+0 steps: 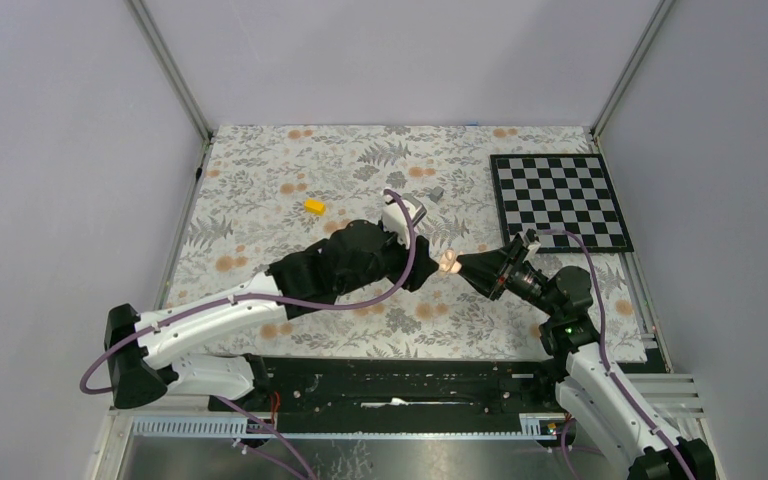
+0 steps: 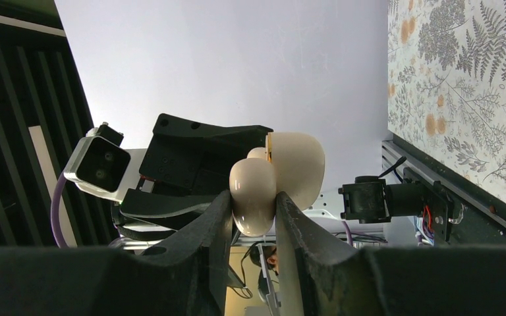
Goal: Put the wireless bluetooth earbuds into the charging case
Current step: Adjust the earbud with the charging case.
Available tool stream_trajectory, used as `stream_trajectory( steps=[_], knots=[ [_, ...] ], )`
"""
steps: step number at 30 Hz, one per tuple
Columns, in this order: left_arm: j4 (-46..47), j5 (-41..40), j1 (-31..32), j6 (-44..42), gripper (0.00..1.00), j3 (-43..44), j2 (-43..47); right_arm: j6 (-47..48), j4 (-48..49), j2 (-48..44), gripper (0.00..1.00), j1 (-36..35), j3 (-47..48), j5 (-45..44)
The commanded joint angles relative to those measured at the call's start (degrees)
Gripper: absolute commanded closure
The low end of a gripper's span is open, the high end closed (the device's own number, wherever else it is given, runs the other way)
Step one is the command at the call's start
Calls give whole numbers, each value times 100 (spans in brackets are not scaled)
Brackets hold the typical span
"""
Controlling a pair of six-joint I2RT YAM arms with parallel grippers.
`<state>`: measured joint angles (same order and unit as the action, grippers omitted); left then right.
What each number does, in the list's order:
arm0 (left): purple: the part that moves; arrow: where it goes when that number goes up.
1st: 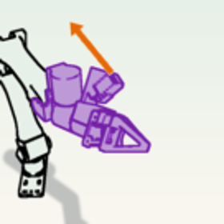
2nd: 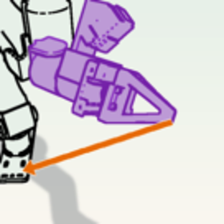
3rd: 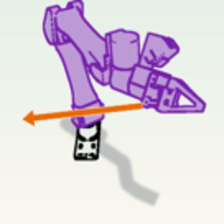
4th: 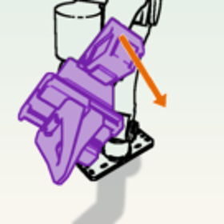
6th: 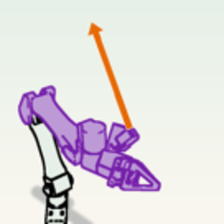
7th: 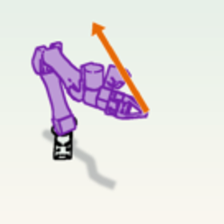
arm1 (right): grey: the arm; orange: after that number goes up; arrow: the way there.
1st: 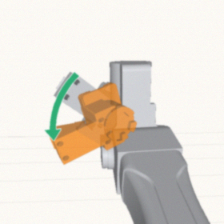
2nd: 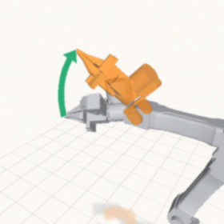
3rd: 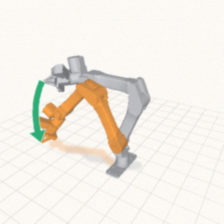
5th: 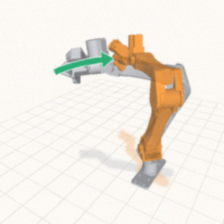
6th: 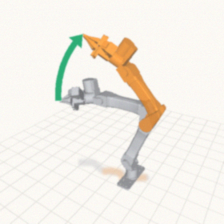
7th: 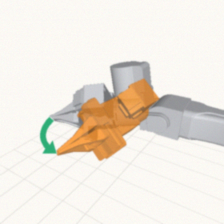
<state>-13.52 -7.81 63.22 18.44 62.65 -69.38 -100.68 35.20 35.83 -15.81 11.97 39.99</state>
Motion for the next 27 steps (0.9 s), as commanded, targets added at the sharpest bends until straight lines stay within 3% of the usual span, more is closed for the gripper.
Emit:
stream_trajectory(
  steps=[1,22,27],
  knots=[
    [264,-175,-29,-107,43,330,-75,60,250,-126,100,-36,141,167],
    [268,-304,-29,-10,42,556,-377,32,205,-276,100,-36,87,185],
    [122,-779,-29,34,40,661,-361,40,152,-322,100,-39,65,159]
  ],
)
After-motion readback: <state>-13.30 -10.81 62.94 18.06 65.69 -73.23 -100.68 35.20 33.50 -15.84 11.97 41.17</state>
